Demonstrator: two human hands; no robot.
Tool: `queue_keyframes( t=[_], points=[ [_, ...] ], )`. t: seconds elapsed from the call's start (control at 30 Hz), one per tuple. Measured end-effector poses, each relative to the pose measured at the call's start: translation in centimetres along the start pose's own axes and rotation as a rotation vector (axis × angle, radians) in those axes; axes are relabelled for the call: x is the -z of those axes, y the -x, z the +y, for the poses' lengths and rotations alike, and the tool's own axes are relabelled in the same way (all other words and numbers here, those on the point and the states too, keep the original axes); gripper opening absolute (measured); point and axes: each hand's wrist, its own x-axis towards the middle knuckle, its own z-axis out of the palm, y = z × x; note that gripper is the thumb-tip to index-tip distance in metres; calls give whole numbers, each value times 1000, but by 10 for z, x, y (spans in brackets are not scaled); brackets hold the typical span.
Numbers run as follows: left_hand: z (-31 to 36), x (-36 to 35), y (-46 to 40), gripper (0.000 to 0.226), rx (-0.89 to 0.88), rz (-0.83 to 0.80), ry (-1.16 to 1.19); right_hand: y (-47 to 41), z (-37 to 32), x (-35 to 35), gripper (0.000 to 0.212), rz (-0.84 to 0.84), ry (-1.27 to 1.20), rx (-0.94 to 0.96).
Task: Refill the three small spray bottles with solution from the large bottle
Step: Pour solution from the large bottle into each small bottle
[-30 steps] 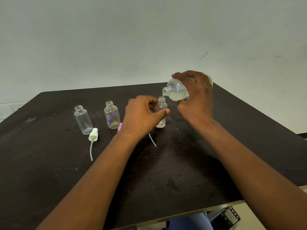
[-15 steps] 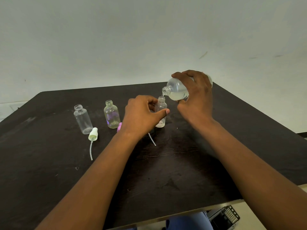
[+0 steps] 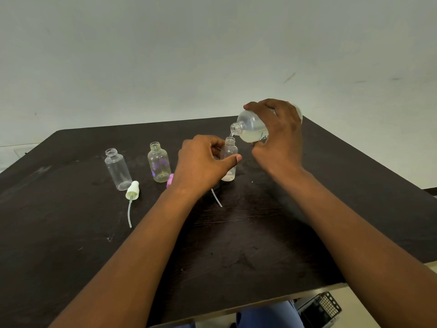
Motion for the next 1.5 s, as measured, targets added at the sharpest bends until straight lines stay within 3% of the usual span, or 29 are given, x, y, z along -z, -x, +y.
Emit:
queue_keyframes(
  t=[1.5],
  points=[
    [-4, -2, -2, 43, 13, 3, 5, -1, 0, 0, 75, 6, 1, 7]
  ],
)
